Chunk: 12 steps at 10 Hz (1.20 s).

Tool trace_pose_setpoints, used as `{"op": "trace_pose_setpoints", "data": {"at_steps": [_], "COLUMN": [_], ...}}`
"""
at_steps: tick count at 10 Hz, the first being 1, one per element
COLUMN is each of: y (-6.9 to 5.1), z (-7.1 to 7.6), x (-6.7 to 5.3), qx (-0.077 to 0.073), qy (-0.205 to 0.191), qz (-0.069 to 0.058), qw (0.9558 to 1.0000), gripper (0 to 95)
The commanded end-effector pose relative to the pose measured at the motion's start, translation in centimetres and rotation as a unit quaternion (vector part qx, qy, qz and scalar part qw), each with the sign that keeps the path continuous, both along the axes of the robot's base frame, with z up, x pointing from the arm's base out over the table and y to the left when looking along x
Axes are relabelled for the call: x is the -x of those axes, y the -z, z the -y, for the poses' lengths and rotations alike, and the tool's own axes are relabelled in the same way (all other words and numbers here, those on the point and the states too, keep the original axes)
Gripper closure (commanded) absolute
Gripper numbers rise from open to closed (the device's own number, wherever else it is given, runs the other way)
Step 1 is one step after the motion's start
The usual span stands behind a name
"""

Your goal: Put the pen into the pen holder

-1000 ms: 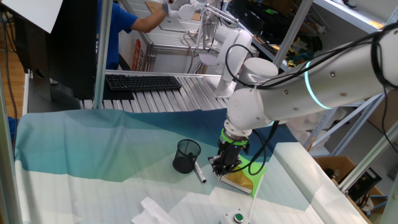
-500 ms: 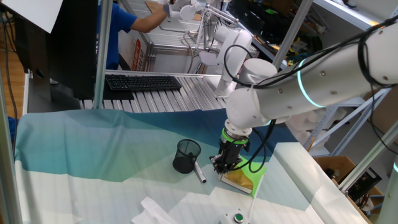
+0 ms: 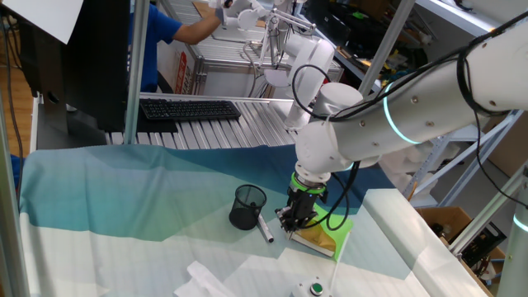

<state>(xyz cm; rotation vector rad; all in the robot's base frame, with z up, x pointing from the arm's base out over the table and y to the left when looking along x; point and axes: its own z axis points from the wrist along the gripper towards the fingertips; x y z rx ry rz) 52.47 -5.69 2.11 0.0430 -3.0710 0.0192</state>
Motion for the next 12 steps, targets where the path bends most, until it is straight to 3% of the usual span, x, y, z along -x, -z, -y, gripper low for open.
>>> {"op": "trace_pose_setpoints", "data": {"at_steps": [1,7,9,12], "y": [0.3,0.6,0.5,0.5], "z": [-0.5,-1.1,-1.1,-1.5], "x": [0.3,0.5,0.6,0.6], "qx": [-0.001,-0.005,-0.016,-0.036], "qy": [-0.001,-0.014,-0.013,0.005], "qz": [0.004,0.01,0.011,0.004], "qw": [1.0,0.9998,0.9997,0.9993], "gripper": [95.0,95.0,95.0,95.0]}}
